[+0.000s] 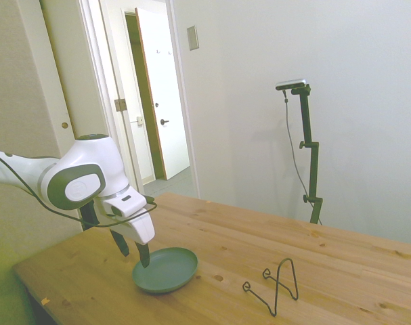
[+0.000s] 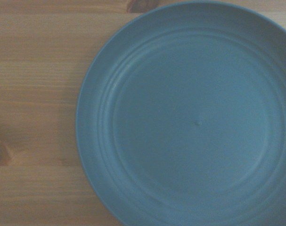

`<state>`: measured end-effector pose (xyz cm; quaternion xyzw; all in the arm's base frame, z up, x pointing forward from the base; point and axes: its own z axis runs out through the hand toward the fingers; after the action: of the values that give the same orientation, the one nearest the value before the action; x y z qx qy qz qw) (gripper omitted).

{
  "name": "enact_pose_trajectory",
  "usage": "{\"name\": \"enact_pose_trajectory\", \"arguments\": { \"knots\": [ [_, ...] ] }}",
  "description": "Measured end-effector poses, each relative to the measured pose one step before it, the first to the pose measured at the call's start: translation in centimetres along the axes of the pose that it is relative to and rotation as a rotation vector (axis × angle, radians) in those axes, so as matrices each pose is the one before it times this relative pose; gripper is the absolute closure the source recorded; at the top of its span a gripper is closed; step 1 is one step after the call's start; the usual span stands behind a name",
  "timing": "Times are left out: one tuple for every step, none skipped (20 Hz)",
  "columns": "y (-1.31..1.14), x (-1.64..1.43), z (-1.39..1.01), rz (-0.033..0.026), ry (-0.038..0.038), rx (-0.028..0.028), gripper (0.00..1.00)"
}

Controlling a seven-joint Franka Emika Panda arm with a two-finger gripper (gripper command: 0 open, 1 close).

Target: Load the plate

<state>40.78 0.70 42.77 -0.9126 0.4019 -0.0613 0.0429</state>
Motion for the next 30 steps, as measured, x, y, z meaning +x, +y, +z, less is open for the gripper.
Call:
{"name": "enact_pose_trajectory", "arguments": {
  "knots": [
    [-0.028, 0.039, 0.012, -0.0035, 0.00149, -0.00186, 0.0],
    [0.005, 0.063, -0.021, -0.00464, 0.00277, -0.00223, 0.0],
    [0.02, 0.061, 0.075, 0.00294, -0.0022, -0.00029, 0.0],
    [0.059, 0.106, 0.101, 0.01012, -0.00378, 0.00202, 0.0],
    [0.094, 0.207, 0.098, 0.0203, -0.00355, 0.00761, 0.0],
    [0.144, 0.364, 0.103, 0.03346, -0.00356, 0.01645, 0.0],
    [0.256, 0.497, 0.154, 0.04281, -0.00907, 0.02281, 0.0],
    [0.396, 0.624, 0.252, 0.04199, -0.00927, 0.02089, 0.0],
    [0.497, 0.683, 0.306, 0.04292, -0.00688, 0.01893, 0.0],
    [0.529, 0.663, 0.304, 0.04042, -0.00171, 0.01159, 0.0],
    [0.527, 0.609, 0.291, 0.04377, 0.00419, 0.00449, 0.0],
    [0.407, 0.434, 0.195, 0.04018, 0.0049, 0.00005, 0.0],
    [0.245, 0.379, 0.019, 0.0314, 0.00768, -0.00296, 0.0],
    [0.164, 0.32, -0.078, 0.02711, 0.0109, -0.00564, 0.0],
    [0.128, 0.295, -0.096, 0.02348, 0.00871, -0.00466, 0.0],
    [0.103, 0.262, -0.08, 0.01755, 0.00645, -0.00465, 0.0],
    [0.133, 0.297, -0.064, 0.01821, 0.00823, -0.00659, 0.0],
    [0.127, 0.263, -0.02, 0.01868, 0.00812, -0.0064, 0.0],
    [0.152, 0.314, 0.033, 0.02262, 0.00817, -0.00551, 0.0],
    [0.141, 0.3, 0.095, 0.01749, 0.00451, -0.00505, 0.0],
    [0.121, 0.275, 0.164, 0.0139, -0.00083, -0.00352, 0.0],
    [0.083, 0.245, 0.173, 0.00807, -0.00126, -0.00159, 0.0],
    [0.04, 0.255, 0.191, 0.00631, -0.00025, 0.00256, 0.0],
    [-0.004, 0.187, 0.229, 0.00572, -0.00147, 0.00631, 0.0],
    [-0.071, 0.175, 0.329, 0.00791, -0.00307, 0.01133, 0.0],
    [-0.097, 0.087, 0.402, 0.00539, -0.00677, 0.00924, 0.0],
    [-0.095, 0.063, 0.521, 0.00007, -0.00792, 0.00427, 0.0],
    [-0.079, 0.035, 0.608, -0.00309, -0.00869, 0.00153, 0.0],
    [-0.081, 0.028, 0.559, -0.00158, -0.01001, 0.00352, 0.0],
    [-0.049, 0.049, 0.562, -0.0034, -0.00955, 0.00044, 0.0]
  ]
}}
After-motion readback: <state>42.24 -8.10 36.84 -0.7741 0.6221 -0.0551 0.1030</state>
